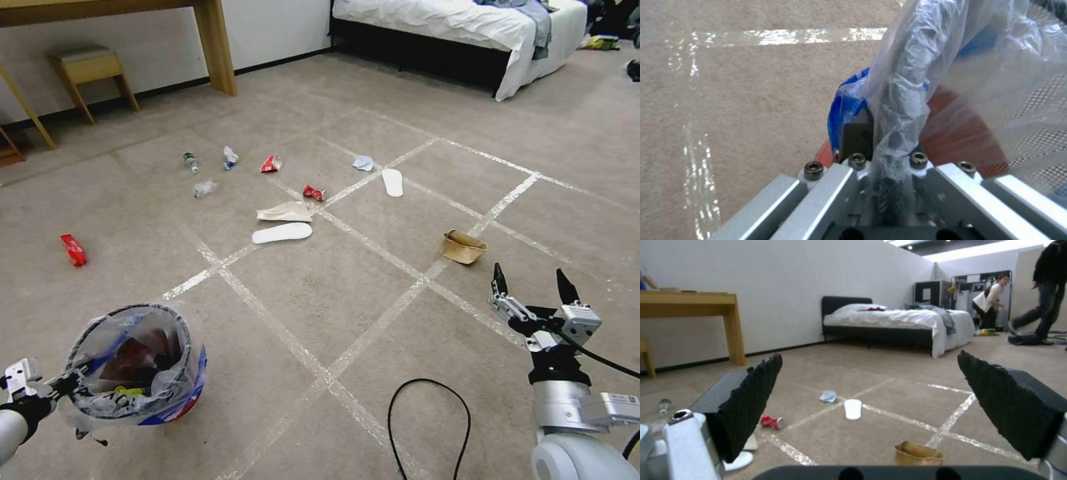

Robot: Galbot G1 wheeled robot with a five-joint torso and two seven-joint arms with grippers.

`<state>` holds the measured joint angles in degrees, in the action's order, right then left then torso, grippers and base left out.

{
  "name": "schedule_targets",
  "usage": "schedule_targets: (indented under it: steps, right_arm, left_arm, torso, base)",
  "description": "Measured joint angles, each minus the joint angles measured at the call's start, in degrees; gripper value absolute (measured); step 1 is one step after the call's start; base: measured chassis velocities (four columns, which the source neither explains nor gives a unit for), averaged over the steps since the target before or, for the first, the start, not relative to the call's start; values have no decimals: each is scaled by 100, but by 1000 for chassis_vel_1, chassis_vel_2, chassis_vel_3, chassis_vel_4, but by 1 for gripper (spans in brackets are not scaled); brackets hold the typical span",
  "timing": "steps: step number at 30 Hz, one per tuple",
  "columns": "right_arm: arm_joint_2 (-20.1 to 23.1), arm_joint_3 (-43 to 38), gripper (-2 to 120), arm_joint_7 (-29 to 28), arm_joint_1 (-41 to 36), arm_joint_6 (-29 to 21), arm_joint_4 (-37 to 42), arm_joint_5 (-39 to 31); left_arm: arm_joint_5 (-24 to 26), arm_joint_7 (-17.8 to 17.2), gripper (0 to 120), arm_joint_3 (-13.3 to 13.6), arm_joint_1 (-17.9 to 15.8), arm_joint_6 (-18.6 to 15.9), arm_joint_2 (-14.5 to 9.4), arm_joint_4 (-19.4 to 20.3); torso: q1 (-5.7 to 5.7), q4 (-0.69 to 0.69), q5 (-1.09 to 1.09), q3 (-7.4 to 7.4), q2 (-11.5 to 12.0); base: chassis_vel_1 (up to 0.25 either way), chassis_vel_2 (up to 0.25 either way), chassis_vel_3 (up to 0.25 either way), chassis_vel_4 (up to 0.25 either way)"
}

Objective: Pick up the trash bin and place the garbage on the floor into it.

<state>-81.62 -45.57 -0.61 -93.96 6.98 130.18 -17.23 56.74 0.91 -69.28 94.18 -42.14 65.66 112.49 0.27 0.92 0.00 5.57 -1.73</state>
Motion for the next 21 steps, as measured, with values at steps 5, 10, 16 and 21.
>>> schedule_targets:
  steps: [5, 10, 16, 21]
  right_arm:
    - [-7, 6, 100, 0, -6, 2, 10, 6]
    - [-18, 21, 100, 2, -2, 18, 5, 22]
    - [-3, 18, 100, 6, 16, 34, -26, 29]
    - [9, 12, 100, 22, 26, 34, -34, 28]
  left_arm:
    - [0, 30, 1, -42, 40, 0, 3, 6]
    - [-6, 40, 1, -67, 67, 0, 5, 8]
    - [-30, 50, 1, -66, 41, 0, 18, -34]
    - [-45, 59, 1, -45, 14, 0, 24, -62]
  torso:
    - [0, 0, 0, 0, 0]
    - [0, -1, 0, 0, 0]
    - [0, -1, 0, 0, 0]
    - [0, 0, 0, 0, 0]
  base:
    - [0, 0, 0, 0]
    - [0, 0, 0, 0]
    - [0, 0, 0, 0]
    - [0, 0, 0, 0]
